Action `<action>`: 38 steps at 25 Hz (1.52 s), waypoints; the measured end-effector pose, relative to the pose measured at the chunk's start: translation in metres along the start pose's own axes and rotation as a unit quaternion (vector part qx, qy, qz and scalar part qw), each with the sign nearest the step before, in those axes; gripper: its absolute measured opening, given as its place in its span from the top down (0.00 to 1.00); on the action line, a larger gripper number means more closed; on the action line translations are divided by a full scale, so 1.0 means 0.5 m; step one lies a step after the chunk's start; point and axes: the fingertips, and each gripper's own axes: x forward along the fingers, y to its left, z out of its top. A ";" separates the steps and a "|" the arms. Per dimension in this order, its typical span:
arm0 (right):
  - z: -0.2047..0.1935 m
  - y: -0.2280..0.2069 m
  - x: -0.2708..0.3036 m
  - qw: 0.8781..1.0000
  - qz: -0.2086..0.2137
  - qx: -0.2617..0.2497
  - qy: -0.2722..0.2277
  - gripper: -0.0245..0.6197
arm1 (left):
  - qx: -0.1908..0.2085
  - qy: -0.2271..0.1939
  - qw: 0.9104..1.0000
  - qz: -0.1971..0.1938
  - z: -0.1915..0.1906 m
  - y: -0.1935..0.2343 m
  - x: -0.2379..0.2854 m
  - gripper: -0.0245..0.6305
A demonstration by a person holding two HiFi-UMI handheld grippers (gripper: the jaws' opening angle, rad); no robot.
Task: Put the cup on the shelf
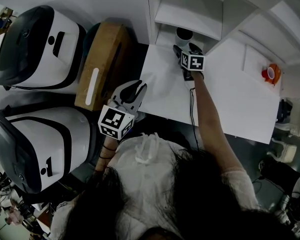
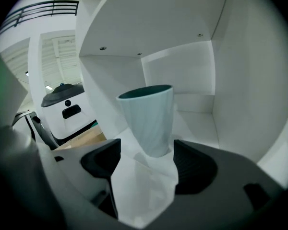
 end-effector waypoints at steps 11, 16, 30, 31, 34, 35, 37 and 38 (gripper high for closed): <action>0.036 0.085 -0.159 0.995 0.038 -0.045 -0.080 0.44 | 0.004 -0.017 0.999 -0.039 0.007 -0.021 0.014 0.85; 0.030 0.139 -0.260 0.991 0.052 -0.021 -0.121 0.44 | -0.001 -0.022 0.998 -0.057 -0.005 -0.031 0.017 0.85; -0.094 0.227 -0.498 0.990 0.065 -0.008 -0.128 0.44 | -0.018 -0.029 0.995 -0.094 -0.036 -0.128 0.035 0.85; -0.099 0.231 -0.514 0.989 0.067 -0.008 -0.130 0.45 | -0.017 -0.030 0.995 -0.093 -0.034 -0.137 0.036 0.85; -0.112 0.233 -0.561 0.987 0.064 -0.004 -0.145 0.56 | -0.007 -0.036 0.995 -0.089 -0.026 -0.169 0.026 0.85; -0.119 0.232 -0.578 0.987 0.061 0.003 -0.151 0.67 | -0.005 -0.038 0.995 -0.087 -0.027 -0.182 0.018 0.85; -0.133 0.234 -0.614 0.985 0.063 0.017 -0.162 0.69 | -0.001 -0.038 0.996 -0.085 -0.032 -0.212 -0.004 0.85; -0.139 0.237 -0.634 0.984 0.065 0.020 -0.167 0.69 | 0.002 -0.037 0.996 -0.083 -0.035 -0.227 -0.015 0.85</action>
